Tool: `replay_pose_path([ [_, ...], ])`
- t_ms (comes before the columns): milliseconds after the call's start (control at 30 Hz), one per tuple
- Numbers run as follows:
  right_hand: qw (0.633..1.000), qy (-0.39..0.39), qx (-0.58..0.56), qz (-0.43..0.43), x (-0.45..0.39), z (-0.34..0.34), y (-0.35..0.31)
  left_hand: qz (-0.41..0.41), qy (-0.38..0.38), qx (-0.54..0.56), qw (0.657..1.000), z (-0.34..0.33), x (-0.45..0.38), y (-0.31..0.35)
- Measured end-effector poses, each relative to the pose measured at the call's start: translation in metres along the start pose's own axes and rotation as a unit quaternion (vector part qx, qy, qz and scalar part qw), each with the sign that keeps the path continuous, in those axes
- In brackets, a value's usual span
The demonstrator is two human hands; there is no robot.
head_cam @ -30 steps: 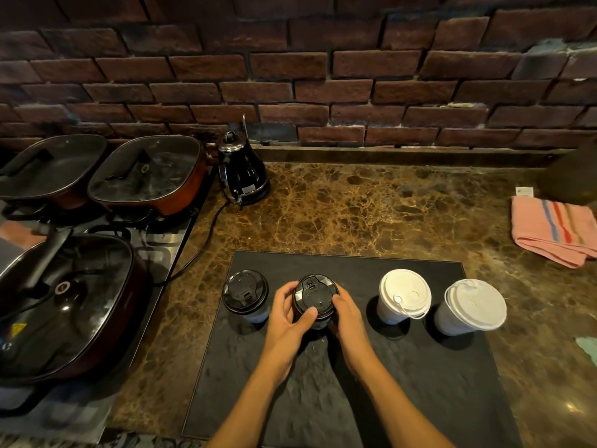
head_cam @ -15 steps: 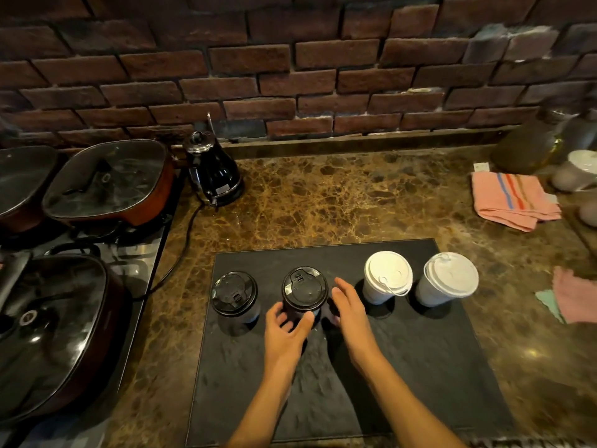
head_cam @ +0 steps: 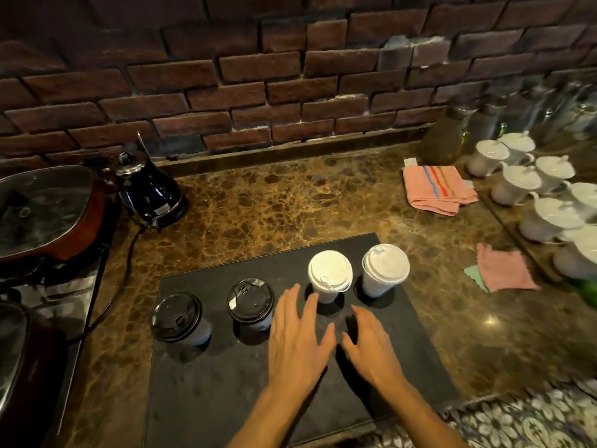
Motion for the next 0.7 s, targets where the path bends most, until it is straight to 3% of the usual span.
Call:
replay_pose_path([
  [167, 0.986, -0.028, -0.161, 0.022, -0.037, 0.007, -0.012, -0.03, -0.019, -0.042, 0.999, -0.012, -0.057, 0.03],
  [300, 0.959, -0.036, -0.277, 0.038, -0.06, 0.003, -0.021, -0.016, -0.102, -0.094, 0.99, -0.04, -0.088, 0.042],
  [433, 0.95, -0.057, -0.305, 0.034, -0.084, -0.01, -0.015, 0.019, -0.134, -0.149, 0.98, -0.055, -0.101, 0.038],
  [700, 0.946, -0.071, -0.317, -0.007, -0.11, -0.026, -0.007, 0.062, -0.151, -0.121, 0.979, -0.058, -0.106, 0.036],
])
Point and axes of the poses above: each hand's wrist, its own x-axis away from the middle knuckle, its own z-axis out of the back of the hand, y = z × x, the point moved 9 cm from there along -x, towards the middle knuckle, and after that the axes turned 1 degree about y, right-handed, at the moved point
